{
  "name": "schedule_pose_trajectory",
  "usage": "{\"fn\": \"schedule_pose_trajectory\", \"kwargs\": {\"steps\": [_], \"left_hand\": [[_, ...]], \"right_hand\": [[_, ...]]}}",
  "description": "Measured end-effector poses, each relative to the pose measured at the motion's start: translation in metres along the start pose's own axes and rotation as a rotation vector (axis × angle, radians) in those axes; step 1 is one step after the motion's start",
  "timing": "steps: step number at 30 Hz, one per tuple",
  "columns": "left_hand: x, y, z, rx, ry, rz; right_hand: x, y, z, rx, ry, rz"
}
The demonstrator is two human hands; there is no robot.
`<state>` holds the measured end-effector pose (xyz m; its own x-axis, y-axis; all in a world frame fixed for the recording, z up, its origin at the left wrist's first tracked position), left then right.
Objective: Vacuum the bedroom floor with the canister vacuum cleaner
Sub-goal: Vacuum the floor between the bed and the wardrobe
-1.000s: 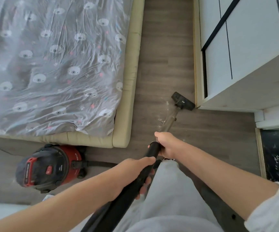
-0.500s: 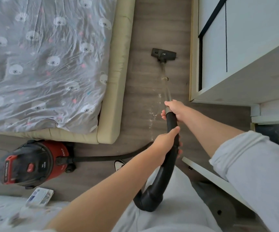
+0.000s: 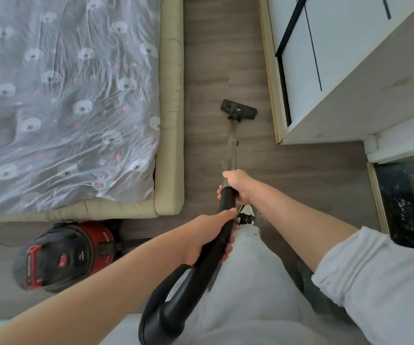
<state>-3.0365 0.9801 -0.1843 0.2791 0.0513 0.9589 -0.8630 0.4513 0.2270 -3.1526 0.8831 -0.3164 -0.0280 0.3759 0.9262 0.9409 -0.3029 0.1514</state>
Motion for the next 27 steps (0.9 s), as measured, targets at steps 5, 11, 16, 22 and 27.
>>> {"fn": "schedule_pose_trajectory", "kwargs": {"steps": [5, 11, 16, 22, 27], "left_hand": [[0.064, -0.044, -0.098, -0.09, -0.041, -0.013], [0.13, -0.077, -0.185, -0.132, -0.119, -0.085], [0.124, -0.047, -0.206, -0.128, -0.134, -0.103], [0.045, -0.018, -0.145, 0.028, 0.053, -0.035], [-0.025, 0.002, -0.072, 0.055, 0.127, -0.022]], "right_hand": [[0.053, 0.052, 0.1, 0.0, 0.067, -0.003], [0.116, 0.097, 0.193, -0.072, 0.208, -0.035], [0.138, 0.083, 0.215, -0.075, 0.234, 0.004], [0.097, 0.045, 0.14, 0.051, 0.076, 0.082], [0.034, 0.006, 0.07, 0.081, -0.04, 0.139]]}}
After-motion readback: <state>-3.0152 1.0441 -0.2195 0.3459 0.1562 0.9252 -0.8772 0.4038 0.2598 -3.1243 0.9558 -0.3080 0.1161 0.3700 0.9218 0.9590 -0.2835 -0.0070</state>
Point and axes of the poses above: each hand's wrist, its own x-axis away from the middle knuckle, its own y-axis out of the palm, z = x × y, the point moved 3 cm from there along -x, towards the middle knuckle, and after that the axes turned 15 degrees about -x, right-handed, at the moved point
